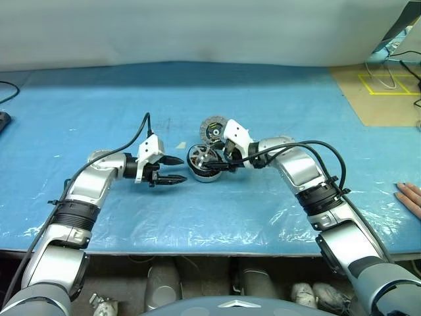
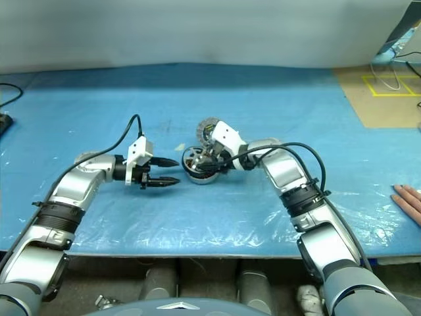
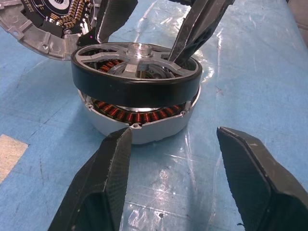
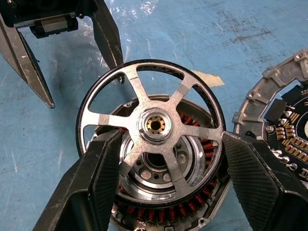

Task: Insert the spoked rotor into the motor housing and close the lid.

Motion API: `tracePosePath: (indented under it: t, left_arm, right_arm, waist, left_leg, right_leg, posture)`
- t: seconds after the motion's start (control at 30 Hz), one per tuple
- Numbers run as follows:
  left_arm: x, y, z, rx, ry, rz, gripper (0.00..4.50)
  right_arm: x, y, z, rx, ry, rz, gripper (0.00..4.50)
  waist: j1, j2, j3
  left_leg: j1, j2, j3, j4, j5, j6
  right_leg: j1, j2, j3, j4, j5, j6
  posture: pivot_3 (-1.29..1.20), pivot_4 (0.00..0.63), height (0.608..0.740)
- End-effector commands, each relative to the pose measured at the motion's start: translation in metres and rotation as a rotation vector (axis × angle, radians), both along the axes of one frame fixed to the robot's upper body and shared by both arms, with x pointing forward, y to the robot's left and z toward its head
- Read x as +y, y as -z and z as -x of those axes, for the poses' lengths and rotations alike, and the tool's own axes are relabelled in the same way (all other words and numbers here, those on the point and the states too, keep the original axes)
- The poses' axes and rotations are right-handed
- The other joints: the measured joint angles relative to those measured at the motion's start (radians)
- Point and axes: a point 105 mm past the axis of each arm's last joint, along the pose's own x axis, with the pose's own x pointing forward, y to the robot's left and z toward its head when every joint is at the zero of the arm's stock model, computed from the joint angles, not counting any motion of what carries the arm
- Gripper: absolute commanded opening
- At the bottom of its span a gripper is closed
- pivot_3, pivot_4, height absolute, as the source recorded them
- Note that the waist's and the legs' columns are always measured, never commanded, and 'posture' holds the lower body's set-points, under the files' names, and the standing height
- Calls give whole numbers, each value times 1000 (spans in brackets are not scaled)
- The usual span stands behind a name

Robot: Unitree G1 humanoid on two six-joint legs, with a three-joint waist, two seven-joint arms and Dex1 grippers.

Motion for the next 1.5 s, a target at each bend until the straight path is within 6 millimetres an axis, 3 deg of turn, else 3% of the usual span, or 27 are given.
tracePosePath:
  t: [0.03, 0.33, 0.5, 0.77, 1.03, 1.1, 1.27, 1.37, 1.5]
  left_arm:
    - [-4, -7, 0, -42, 18, 3, 2975]
    - [-5, -7, 0, -42, 17, 6, 2975]
    - [-4, -7, 0, -40, 10, 5, 2975]
    - [-5, -10, -2, -29, -6, 30, 2975]
    - [-3, -9, -1, -24, -14, 23, 2975]
    - [-3, -9, -1, -23, -14, 25, 2975]
    - [-3, -9, -1, -23, -15, 24, 2975]
    - [-3, -8, 0, -22, -13, 20, 2975]
    - [-4, -9, -1, -25, -11, 19, 2975]
  right_arm:
    - [8, -14, 4, -83, -54, 2, 3462]
    - [12, -25, 6, -171, -133, 54, 3462]
    - [12, -13, 11, -198, -205, 129, 3462]
    - [17, -19, 0, -247, -208, 146, 3462]
    - [20, -13, 4, -214, -240, 153, 3462]
    - [20, -10, 5, -196, -240, 146, 3076]
    - [14, -9, -3, -195, -202, 162, 1596]
    - [12, -10, -3, -187, -198, 161, 1234]
    - [7, -7, 4, -139, -189, 140, 1237]
  waist:
    - [0, 0, 0]
    - [-1, 0, 0]
    - [-2, 0, 0]
    - [-20, 0, 0]
    - [-22, 0, 0]
    - [-22, 0, 0]
    - [-22, 0, 0]
    - [-23, 0, 0]
    - [-22, 0, 0]
  left_leg:
    - [0, 0, 0, 0, 0, 0]
    - [0, 0, 0, 0, 0, 0]
    - [0, 0, 0, 0, 0, 0]
    - [0, 0, 0, 1, 0, 0]
    - [0, 0, 0, 1, 0, 0]
    - [0, 0, 0, 1, 0, 0]
    - [0, 0, 0, 1, 0, 0]
    - [1, 1, 0, 2, 0, 0]
    - [0, 0, 0, 2, 0, 0]
  right_leg:
    - [0, 0, 0, 0, 0, 0]
    - [0, 0, 0, 0, 0, 0]
    - [0, 0, 0, 0, 0, 0]
    - [0, 0, 0, 1, 0, 0]
    - [0, 0, 0, 1, 0, 0]
    - [0, 0, 0, 1, 0, 0]
    - [0, 0, 0, 1, 0, 0]
    - [0, 0, 0, 1, 0, -1]
    - [0, 0, 0, 1, 0, -1]
  posture:
    - [0, 150, 740]
    - [0, 150, 740]
    - [0, 150, 740]
    - [0, 150, 740]
    - [0, 150, 740]
    - [0, 150, 740]
    - [0, 150, 740]
    - [0, 150, 740]
    - [0, 150, 740]
